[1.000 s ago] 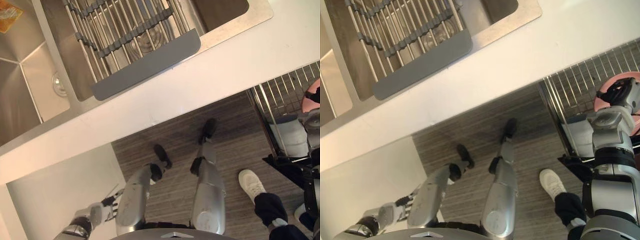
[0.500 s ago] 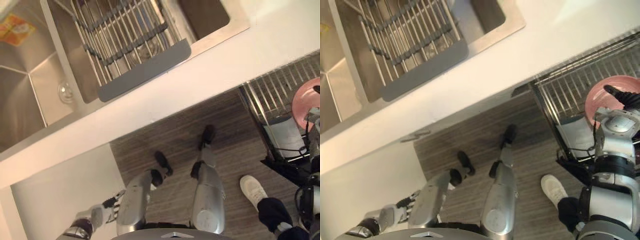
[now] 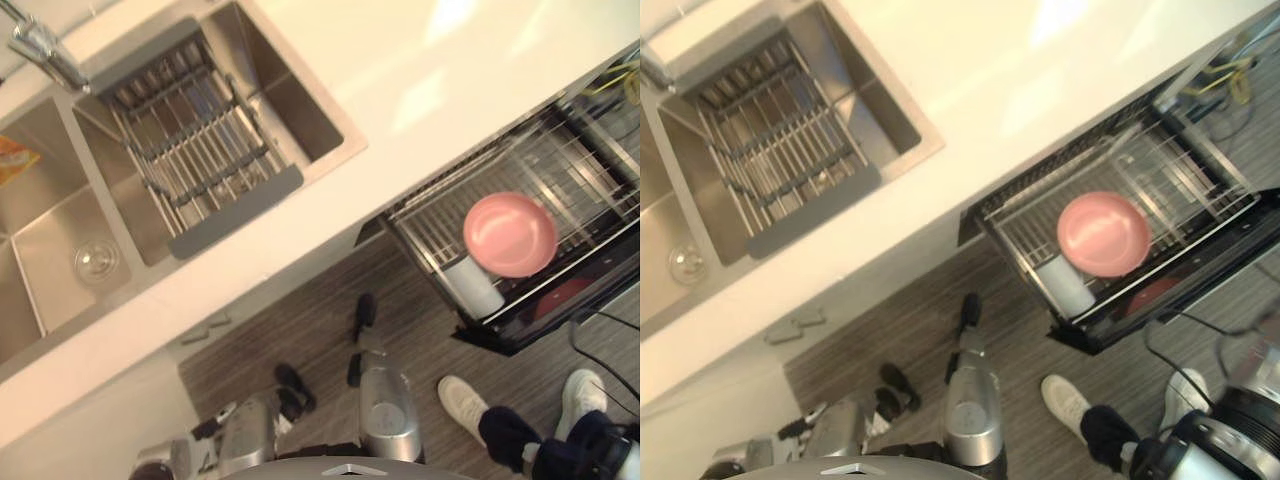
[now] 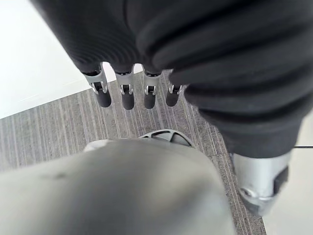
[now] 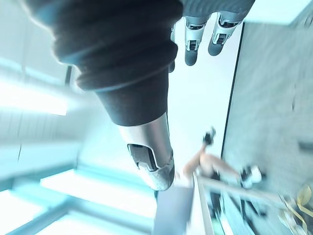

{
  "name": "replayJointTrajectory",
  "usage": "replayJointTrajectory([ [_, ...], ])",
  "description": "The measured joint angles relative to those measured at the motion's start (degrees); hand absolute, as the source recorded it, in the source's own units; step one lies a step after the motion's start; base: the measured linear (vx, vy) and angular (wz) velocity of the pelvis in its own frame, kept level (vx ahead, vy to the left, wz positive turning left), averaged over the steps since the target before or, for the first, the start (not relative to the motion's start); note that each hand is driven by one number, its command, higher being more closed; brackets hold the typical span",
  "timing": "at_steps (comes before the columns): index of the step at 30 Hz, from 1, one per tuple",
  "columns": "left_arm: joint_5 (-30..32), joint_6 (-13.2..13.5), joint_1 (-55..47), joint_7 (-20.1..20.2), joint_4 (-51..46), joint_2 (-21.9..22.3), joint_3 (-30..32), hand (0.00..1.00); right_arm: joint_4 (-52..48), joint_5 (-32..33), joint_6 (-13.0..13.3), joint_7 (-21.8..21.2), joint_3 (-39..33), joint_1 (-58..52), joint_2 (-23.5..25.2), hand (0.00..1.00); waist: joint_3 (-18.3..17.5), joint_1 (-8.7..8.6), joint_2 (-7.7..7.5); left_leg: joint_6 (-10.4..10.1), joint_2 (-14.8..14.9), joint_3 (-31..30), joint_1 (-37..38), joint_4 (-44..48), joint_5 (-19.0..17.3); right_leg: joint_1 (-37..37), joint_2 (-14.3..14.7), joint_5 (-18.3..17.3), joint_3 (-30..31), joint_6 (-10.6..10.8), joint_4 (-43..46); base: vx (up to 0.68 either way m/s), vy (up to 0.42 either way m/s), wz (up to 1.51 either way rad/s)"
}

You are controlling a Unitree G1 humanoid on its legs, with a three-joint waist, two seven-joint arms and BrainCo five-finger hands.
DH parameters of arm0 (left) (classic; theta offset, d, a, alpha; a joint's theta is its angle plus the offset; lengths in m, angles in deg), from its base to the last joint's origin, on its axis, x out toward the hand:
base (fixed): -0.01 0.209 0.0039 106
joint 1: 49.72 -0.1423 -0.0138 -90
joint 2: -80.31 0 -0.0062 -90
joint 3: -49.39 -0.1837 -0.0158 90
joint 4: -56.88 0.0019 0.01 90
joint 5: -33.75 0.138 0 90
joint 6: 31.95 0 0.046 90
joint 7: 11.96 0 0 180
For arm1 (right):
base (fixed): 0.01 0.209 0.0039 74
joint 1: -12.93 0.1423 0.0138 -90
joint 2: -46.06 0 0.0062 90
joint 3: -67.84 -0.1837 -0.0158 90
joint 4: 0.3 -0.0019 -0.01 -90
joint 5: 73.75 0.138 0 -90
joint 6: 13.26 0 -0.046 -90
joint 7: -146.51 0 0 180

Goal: Walk over to the sink, pick up the cup, carry it to the dishwasher, place the cup inside the dishwasher, then close the dishwasher door

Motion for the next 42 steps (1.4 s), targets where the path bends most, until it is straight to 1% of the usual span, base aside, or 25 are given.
replayJointTrajectory([
  [1, -0.04, -0.71, -0.75, 0.07, 0.08, 0.01, 0.34, 0.0, 2.02, 1.35, -0.18, 0.24, -2.05, -1.19, -0.95, 0.0, -0.87, -0.23, -0.26, -0.21, 0.27, 0.54, 0.52, -0.26, 0.18, 0.36, 0.3, -0.28, -0.1, -0.06, 0.0, 0.12, 0.009, -0.03],
  [2, -0.35, -2.52, -2.3, 0.58, 0.47, -0.03, 1.96, 0.0, 6.84, 5.0, -0.94, -0.11, -6.05, -3.99, -2.87, 0.0, -3.2, -0.93, -0.84, -0.67, 0.76, 0.83, 1.44, -0.94, 0.52, 1.06, 0.77, -1.04, -0.3, -0.09, 0.0, 0.1, 0.021, -0.02],
  [4, -0.35, -3.86, -2.83, 1.53, 1.66, -0.34, 3.46, 0.0, 12.22, 10.55, -1.32, -3.09, -9.02, -6.45, -3.44, 0.0, -4.47, -1.46, -1.94, -0.53, 1.14, 1.73, 3.1, -1.27, 1.22, 2.54, 0.95, -2.01, -0.41, -0.07, -0.01, 0.08, 0.033, -0.04],
  [5, -0.45, -4.43, -3.17, 2.31, 2.77, -0.64, 4.22, 0.0, 16.11, 14.9, -2.22, -5.9, -9.93, -8.37, -2.95, 0.0, -5.45, -1.97, -2.67, -0.32, 1.31, 2.96, 4.37, -1.58, 1.79, 3.65, 1.02, -3.16, -0.71, 0.09, -0.03, 0.02, 0.031, -0.04],
  [7, -1.15, -4.77, -3.4, 2.98, 4.16, -0.89, 4.57, 0.0, 20.78, 20.87, -3.19, -10.11, -9.8, -10.81, -1.01, 0.0, -6.8, -2.38, -3.18, 0.16, 1.58, 5.1, 5.6, -1.61, 2.18, 4.71, 0.99, -3.88, -1.69, 0.11, -0.31, -0.03, 0.037, -0.12],
  [8, -1.56, -4.84, -3.5, 3.34, 5.12, -0.83, 5.68, 0.0, 22.83, 24.36, -3.63, -13.13, -9.24, -11.32, 1.63, 0.0, -7.31, -2.46, -3.38, 0.6, 1.67, 6.72, 6.11, -1.94, 2.31, 5.25, 0.77, -4.09, -3.11, 0.15, -0.41, -0.08, 0.048, -0.19],
  [9, -1.67, -4.85, -3.63, 3.59, 5.96, -0.48, 6.49, 0.0, 24.63, 27.27, -4.0, -16.05, -8.31, -11.29, 4.91, 0.0, -7.94, -2.64, -2.39, 3.43, 2.29, 7.94, 6.72, -3.6, 0.38, 5.56, 1.21, -4.54, -5.34, 0.23, 0.01, -0.08, 0.045, -0.15],
  [10, -1.67, -4.82, -3.67, 3.57, 6.29, -0.26, 6.59, 0.0, 25.57, 28.35, -4.19, -17.86, -7.69, -11.52, 6.96, 0.0, -8.26, -2.52, -1.8, 2.61, 2.73, 8.29, 7.01, -4.44, -0.04, 5.41, 1.25, -4.45, -6.36, -0.32, 1.15, 0.0, 0.062, -0.03],
  [11, -1.65, -4.81, -4.23, 3.52, 6.71, 0.27, 7.08, 0.0, 26.6, 29.73, -4.43, -20.71, -6.51, -11.52, 12.1, 0.0, -8.1, -2.54, -1.76, 2.51, 3.15, 8.51, 7.81, -4.52, -0.05, 5.54, 0.57, -5.96, -7.19, -0.95, 3.78, 0.04, 0.053, 0.03],
  [12, -1.66, -4.83, -4.61, 3.51, 7.11, 0.65, 8.2, 0.0, 27.41, 30.34, -4.72, -22.81, -5.77, -11.58, 14.54, 0.0, -8.17, -2.55, -1.86, 2.39, 3.28, 8.53, 8.16, -4.55, 0.18, 6.09, 0.81, -5.91, -7.7, -0.61, 3.28, 0.03, 0.029, 0.06],
  [13, -1.63, -4.81, -5.07, 3.32, 7.27, 1.44, 9.76, 0.0, 27.84, 30.39, -5.58, -26.81, -3.9, -11.64, 18.97, 0.0, -8.63, -2.31, -1.07, 2.26, 3.48, 8.54, 8.58, -4.79, 0.75, 7.49, 1.43, -5.25, -8.77, -0.6, 1.31, -0.03, -0.008, 0.08],
  [14, -1.52, -4.63, -5.16, 2.88, 7.22, 2.28, 10.76, 0.0, 27.78, 30.36, -5.68, -30.94, -1.08, -11.54, 22.85, 0.0, -9.15, -1.74, -0.06, 1.44, 3.44, 8.54, 8.75, -5.35, 1.71, 8.09, 1.83, -4.65, -9.17, -0.64, -0.2, -0.03, -0.02, 0.1],
  [16, -1.39, -3.44, -5.15, 2.18, 7.15, 3.06, 11.78, 0.0, 27.72, 30.5, -5.7, -35.65, 3.45, -10.88, 27.83, 0.0, -9.38, -1.0, 0.71, 0.1, 3.38, 8.71, 8.78, -6.23, 3.45, 8.51, 1.62, -4.93, -10.11, -0.95, -0.25, -0.05, 0.064, 0.32],
  [17, -1.14, -2.8, -5.16, 2.05, 6.91, 3.19, 13.09, 0.0, 27.5, 30.75, -5.65, -38.0, 6.02, -10.11, 30.07, 0.0, -9.36, -0.03, 0.62, -0.3, 3.37, 8.44, 8.84, -7.22, 4.1, 8.84, 1.59, -5.06, -10.98, -1.02, -0.46, -0.08, 0.087, 0.43],
  [18, -0.91, -2.59, -5.17, 1.94, 6.66, 3.22, 13.16, 0.0, 27.29, 31.19, -5.62, -38.88, 7.11, -9.86, 30.7, 0.0, -9.34, 0.67, 0.54, -0.47, 3.36, 8.35, 8.89, -7.66, 4.37, 8.92, 1.58, -5.05, -11.51, -1.0, -0.47, -0.08, 0.057, 0.48],
  [19, -0.9, -2.42, -5.05, 1.43, 6.59, 3.5, 13.23, 0.0, 26.47, 31.51, -5.35, -40.2, 8.29, -9.42, 31.52, 0.0, -9.2, 1.99, 0.4, -0.77, 3.46, 7.94, 8.88, -7.65, 4.91, 9.57, 1.26, -5.11, -12.54, -1.08, -0.46, -0.06, 0.064, 0.46],
  [21, -0.95, -2.39, -5.48, 1.08, 6.59, 4.53, 13.84, 0.0, 25.15, 31.5, -2.88, -38.8, 8.84, -9.22, 32.62, 0.0, -9.19, 3.7, 0.41, -1.11, 3.48, 7.57, 8.62, -7.67, 5.47, 10.12, 0.65, -5.31, -14.09, -1.35, -0.47, -0.05, 0.081, 0.44],
  [24, -0.94, -1.8, -6.44, 1.06, 6.03, 5.23, 15.27, 0.0, 24.69, 31.35, -0.4, -38.42, 12.52, -9.44, 32.68, 0.0, -8.6, 4.03, 0.41, -1.27, 3.07, 6.72, 8.13, -7.59, 5.74, 10.38, -0.19, -5.05, -15.31, -1.09, -0.41, -0.04, 0.103, 0.2],
  [26, -0.91, -1.41, -6.36, 1.06, 5.25, 5.26, 15.12, 0.0, 22.74, 30.75, 1.72, -36.67, 15.45, -9.21, 32.63, 0.0, -7.45, 4.55, 0.87, -1.31, 2.66, 6.72, 8.08, -7.6, 5.71, 10.27, -0.47, -4.7, -15.41, -1.23, -0.11, -0.04, 0.082, -0.04],
  [30, -0.93, -1.26, -6.34, 1.13, 4.84, 5.25, 14.49, 0.0, 22.39, 29.35, 4.93, -33.29, 17.78, -7.12, 31.96, 0.0, -5.89, 5.31, 1.56, -1.72, 2.57, 5.23, 6.64, -7.7, 6.31, 9.34, -0.69, -4.4, -15.94, -1.6, -0.08, -0.02, 0.047, 0.07],
  [33, -0.93, -1.03, -6.32, 1.18, 4.67, 5.2, 12.7, 0.0, 19.97, 29.26, 5.59, -30.82, 18.99, -6.5, 32.12, 0.0, -5.32, 5.52, 2.39, -1.56, 2.15, 3.37, 5.83, -9.35, 7.66, 9.02, -0.76, -4.45, -17.29, -1.77, -0.08, 0.0, 0.033, 0.29],
  [37, -0.93, -0.89, -6.31, 1.63, 4.8, 5.2, 12.26, 0.0, 18.1, 29.26, 5.35, -28.67, 22.09, -3.54, 31.78, 0.0, -4.8, 6.85, 2.89, -0.68, 1.94, 1.36, 3.59, -9.79, 9.39, 7.73, -0.9, -4.46, -18.63, -1.96, -0.04, -0.01, 0.017, 0.22],
  [39, -0.94, -0.52, -6.06, 2.13, 4.81, 5.25, 12.08, 0.0, 18.1, 29.27, 4.32, -28.53, 22.68, 0.23, 30.64, 0.0, -3.52, 7.16, 3.22, -0.26, 1.71, 0.31, 2.78, -9.8, 9.91, 7.23, -1.38, -4.44, -18.89, -2.0, 0.69, -0.06, 0.044, 0.24],
  [40, -0.94, -0.22, -5.9, 2.53, 4.82, 5.35, 11.38, 0.0, 18.1, 29.27, 3.52, -28.53, 24.07, 2.51, 28.93, 0.0, -2.43, 8.12, 3.82, -0.09, 1.61, 0.18, 2.53, -9.8, 9.99, 6.54, -2.02, -4.73, -18.84, -2.15, 2.16, -0.09, 0.068, 0.13],
  [42, -0.92, 0.01, -5.58, 2.83, 4.95, 5.77, 10.49, 0.0, 18.04, 29.27, 2.44, -28.55, 27.17, 6.76, 25.8, 0.0, -1.65, 8.66, 4.85, 0.0, 1.22, -1.2, 0.22, -9.85, 10.06, 3.56, -3.54, -5.73, -18.73, -2.39, 5.71, -0.09, 0.075, 0.17],
])
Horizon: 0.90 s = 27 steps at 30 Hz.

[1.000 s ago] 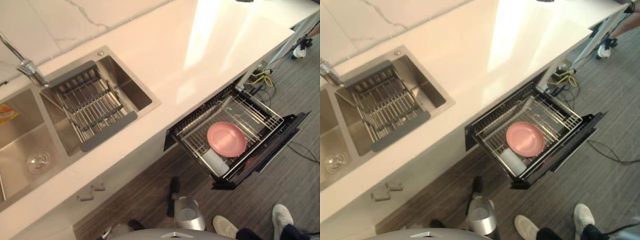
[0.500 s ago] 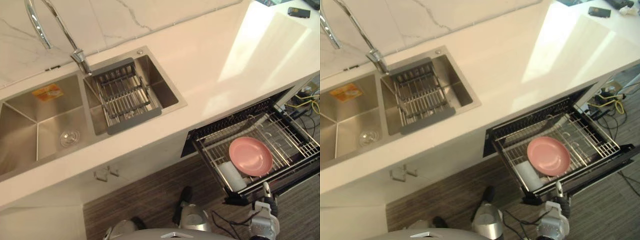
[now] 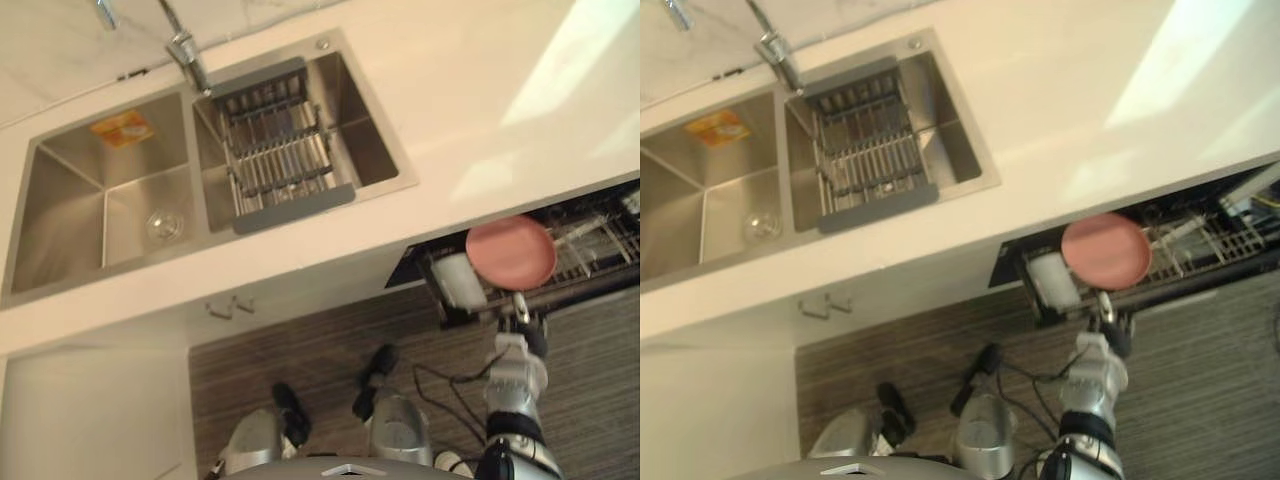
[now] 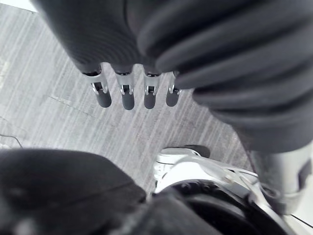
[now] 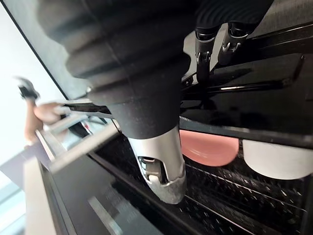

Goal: Walk over to the sink, pick up the cup, carry it to the dishwasher, place the cup inside the dishwasher, then close the dishwasher door

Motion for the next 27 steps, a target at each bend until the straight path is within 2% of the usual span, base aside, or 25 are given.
replayJointTrajectory([
  [2, 0.01, 0.24, 1.45, 0.8, 0.12, 0.17, -0.47, 0.0, -2.51, 0.01, -1.02, -0.18, 2.06, 5.26, -3.43, 0.0, 2.38, 1.44, 0.98, 0.62, -0.33, -1.59, -1.92, 0.03, 0.73, -3.52, -2.07, -2.81, -0.22, -0.76, 5.56, -0.06, 0.04, 0.21],
  [4, -0.02, 0.36, 1.77, 1.21, 0.09, 0.26, -0.97, 0.0, -4.41, 0.04, -1.02, -0.25, 3.44, 9.09, -4.55, 0.0, 2.71, 2.3, 0.97, 1.07, -0.45, -2.6, -4.31, -0.18, 1.28, -6.38, -3.18, -4.41, -1.27, -1.8, 8.42, -0.04, -0.022, 0.31],
  [5, -0.03, 0.52, 1.84, 1.41, 0.09, 0.33, -1.79, 0.0, -3.92, 0.22, -1.13, 0.28, 4.08, 12.03, -5.48, 0.0, 2.73, 2.62, 0.94, 1.16, -0.65, -3.51, -5.44, -1.28, 2.87, -8.1, -3.97, -5.72, -1.89, -2.35, 10.63, -0.02, -0.04, 0.4],
  [7, -0.07, 1.03, 1.75, 2.08, 0.26, 0.5, -2.19, 0.0, -3.81, 1.13, 0.4, 0.96, 2.92, 12.06, -4.63, 0.0, 2.94, 2.83, 0.64, 1.14, -0.87, -4.46, -5.97, -2.76, 5.34, -9.49, -5.26, -7.79, -2.92, -2.67, 13.83, -0.03, -0.056, 0.34],
  [8, -0.21, 1.84, 1.84, 2.16, 0.66, 0.46, -2.22, 0.0, -4.18, 1.7, 0.9, 0.87, 3.76, 12.47, -4.83, 0.0, 3.53, 2.81, -0.24, 0.69, -1.24, -4.71, -6.47, -3.24, 6.35, -10.98, -6.85, -9.48, -3.0, -2.73, 17.02, -0.06, -0.064, 0.24],
  [11, -1.54, 4.01, 2.0, 2.17, 0.57, 0.08, -2.9, 0.0, -4.02, 3.48, 2.51, 1.12, 4.03, 14.24, -4.97, 0.0, 3.68, 2.96, -0.49, 0.67, -1.46, -4.85, -8.7, -3.85, 6.68, -13.22, -7.46, -9.85, -3.01, -2.0, 17.88, -0.15, -0.064, 0.12],
  [13, -2.72, 4.92, 2.43, 2.11, 0.66, -0.34, -3.56, 0.0, -3.97, 3.94, 2.86, 1.3, 4.39, 15.74, -4.97, 0.0, 3.76, 3.1, -0.48, 0.58, -1.3, -5.18, -9.67, -3.91, 6.81, -14.29, -6.8, -9.39, -2.93, -1.36, 16.91, -0.1, -0.056, -0.03],
  [17, -9.97, 7.02, 3.04, 1.99, 0.62, -1.9, -4.59, 0.0, -4.02, 3.51, 2.81, 2.48, 6.49, 16.2, -4.98, 0.0, 3.92, 4.6, -0.51, -0.49, 0.51, -6.31, -10.79, -3.94, 7.63, -14.6, -3.2, -9.65, -2.62, -0.71, 13.61, -0.13, -0.097, -0.11],
  [18, -12.11, 8.82, 3.03, 2.37, 0.48, -1.19, -4.89, 0.0, -4.64, 1.59, 2.62, 2.51, 7.5, 15.28, -4.99, 0.0, 4.38, 5.31, 1.04, -0.92, 2.89, -6.45, -11.35, -3.6, 8.87, -16.0, -3.61, -11.73, 0.36, -3.31, 24.51, -0.14, -0.172, 0.11],
  [19, -13.16, 10.09, 3.18, 2.37, -0.08, -1.28, -4.97, 0.0, -5.49, -0.26, 2.82, 2.57, 7.75, 13.62, -4.58, 0.0, 4.91, 4.38, 0.44, -1.46, 2.73, -6.72, -10.63, -2.71, 9.57, -16.3, -5.18, -15.31, 5.24, -3.97, 31.58, -0.13, -0.238, 0.6],
  [20, -15.1, 12.16, 2.42, 2.14, -0.58, -2.51, -4.93, 0.0, -6.84, -4.26, 3.79, 3.44, 9.16, 9.62, -3.16, 0.0, 6.09, 2.96, -1.36, -2.72, 2.19, -7.95, -9.86, -0.92, 11.28, -14.16, -5.65, -21.69, 9.54, -1.57, 32.3, -0.09, -0.23, 0.62],
  [21, -16.14, 12.72, 1.85, 2.3, -1.01, -2.35, -5.14, 0.0, -7.3, -5.85, 4.02, 3.61, 10.1, 8.28, -2.63, 0.0, 6.01, 3.09, -1.49, -2.77, 2.85, -8.32, -9.75, -0.72, 11.5, -13.64, -4.67, -21.81, 9.24, -1.23, 31.54, -0.06, -0.283, 0.2],
  [22, -18.51, 12.63, 0.8, 2.48, -0.95, -1.86, -6.07, 0.0, -9.6, -9.13, 3.1, 3.93, 13.01, 4.27, -1.48, 0.0, 5.83, 3.18, -1.61, -2.68, 4.2, -8.41, -8.39, -1.44, 11.89, -12.28, -2.09, -21.22, 9.19, -0.66, 29.07, 0.0, -0.194, -0.26],
  [24, -20.38, 12.09, -1.06, 2.45, -1.11, -1.98, -6.71, 0.0, -10.35, -14.06, 3.97, 4.21, 15.3, -4.26, 2.4, 0.0, 5.23, 2.63, -2.66, -3.56, 4.58, -7.79, -5.92, -2.2, 11.14, -9.29, 0.2, -20.61, 8.09, -0.12, 25.55, 0.04, -0.117, -0.11],
  [27, -20.39, 9.63, -4.2, 3.41, -1.02, -2.05, -8.52, 0.0, -0.29, -18.28, 4.52, 6.55, 15.08, -18.07, 9.03, 0.0, 0.84, 1.59, -4.99, -3.76, 3.91, -6.92, -1.77, -4.56, 9.32, -5.45, 2.59, -19.86, 6.66, -0.17, 21.3, 0.08, -0.043, 0.09],
])
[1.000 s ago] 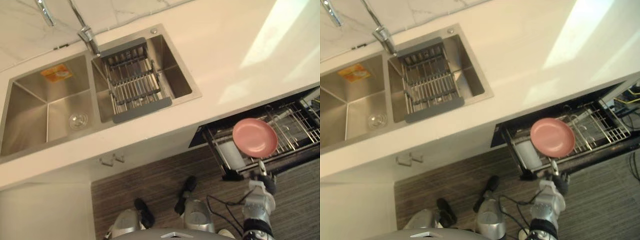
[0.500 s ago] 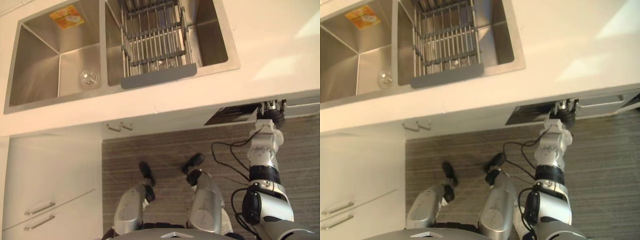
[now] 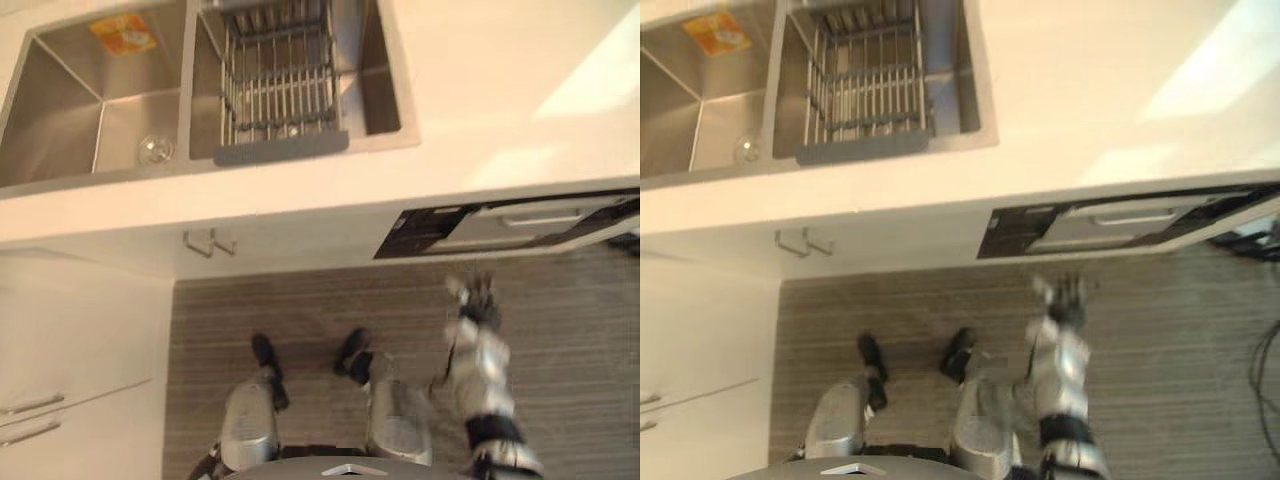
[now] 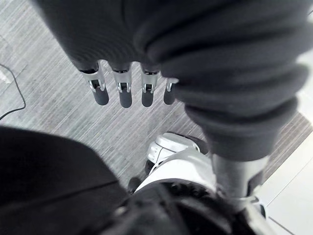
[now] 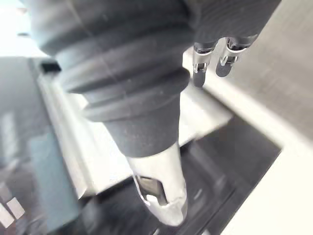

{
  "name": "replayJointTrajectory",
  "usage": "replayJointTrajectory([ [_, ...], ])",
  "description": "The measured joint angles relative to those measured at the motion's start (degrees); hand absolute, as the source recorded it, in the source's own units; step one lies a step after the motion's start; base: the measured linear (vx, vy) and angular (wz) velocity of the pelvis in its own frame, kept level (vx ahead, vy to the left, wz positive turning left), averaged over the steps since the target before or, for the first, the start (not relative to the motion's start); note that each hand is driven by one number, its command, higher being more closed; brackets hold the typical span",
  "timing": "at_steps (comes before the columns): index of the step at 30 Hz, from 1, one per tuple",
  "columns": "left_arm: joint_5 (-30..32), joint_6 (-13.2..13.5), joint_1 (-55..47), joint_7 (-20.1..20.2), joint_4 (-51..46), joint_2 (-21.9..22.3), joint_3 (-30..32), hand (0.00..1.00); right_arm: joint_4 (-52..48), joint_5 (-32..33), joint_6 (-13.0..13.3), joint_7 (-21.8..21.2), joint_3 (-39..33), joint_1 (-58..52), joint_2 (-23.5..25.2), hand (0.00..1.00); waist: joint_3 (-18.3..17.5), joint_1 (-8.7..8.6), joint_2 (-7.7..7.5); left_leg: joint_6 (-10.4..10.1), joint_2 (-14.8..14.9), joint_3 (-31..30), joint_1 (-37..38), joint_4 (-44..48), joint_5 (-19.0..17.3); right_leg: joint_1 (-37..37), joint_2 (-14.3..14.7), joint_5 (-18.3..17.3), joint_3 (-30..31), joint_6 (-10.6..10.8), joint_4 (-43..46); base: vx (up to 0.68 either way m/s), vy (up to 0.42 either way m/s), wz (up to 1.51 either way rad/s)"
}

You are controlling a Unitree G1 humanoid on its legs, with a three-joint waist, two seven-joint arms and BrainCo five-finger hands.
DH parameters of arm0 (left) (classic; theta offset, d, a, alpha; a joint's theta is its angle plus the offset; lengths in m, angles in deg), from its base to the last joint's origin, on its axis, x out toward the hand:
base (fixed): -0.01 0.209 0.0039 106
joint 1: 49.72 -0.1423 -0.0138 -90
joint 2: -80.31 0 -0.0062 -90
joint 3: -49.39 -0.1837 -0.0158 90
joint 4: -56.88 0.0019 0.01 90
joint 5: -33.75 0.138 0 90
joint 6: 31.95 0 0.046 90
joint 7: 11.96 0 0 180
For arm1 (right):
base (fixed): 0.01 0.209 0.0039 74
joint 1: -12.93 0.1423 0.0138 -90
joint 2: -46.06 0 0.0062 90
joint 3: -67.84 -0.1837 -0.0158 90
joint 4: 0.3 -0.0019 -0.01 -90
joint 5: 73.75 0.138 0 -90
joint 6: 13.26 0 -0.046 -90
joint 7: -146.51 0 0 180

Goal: Walk over to the sink, pick up the cup, carry it to the dishwasher, place the cup inside the dishwasher, then close the dishwasher door

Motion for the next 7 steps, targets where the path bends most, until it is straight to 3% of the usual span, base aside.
replayJointTrajectory([
  [3, -0.01, -2.98, -1.9, 1.93, 0.1, 0.31, -0.65, 0.0, 7.88, -4.12, -0.05, 0.95, -1.12, -7.96, 2.63, 0.0, -3.49, -0.28, -1.07, -0.22, -0.02, 1.95, 2.71, -1.19, -0.59, 2.01, 0.88, 0.45, -0.07, 0.55, -2.01, 0.07, 0.023, -0.14],
  [7, 0.01, -6.28, -2.47, 4.02, 1.2, 0.91, -0.97, 0.0, 15.52, -9.04, -1.79, 0.04, -2.39, -10.28, 2.63, 0.0, -6.14, -0.62, -1.16, 0.24, -0.12, 4.46, 5.17, -1.13, -2.54, 4.96, 1.53, 1.87, -0.21, 2.08, -6.15, 0.02, 0.091, -0.26],
])
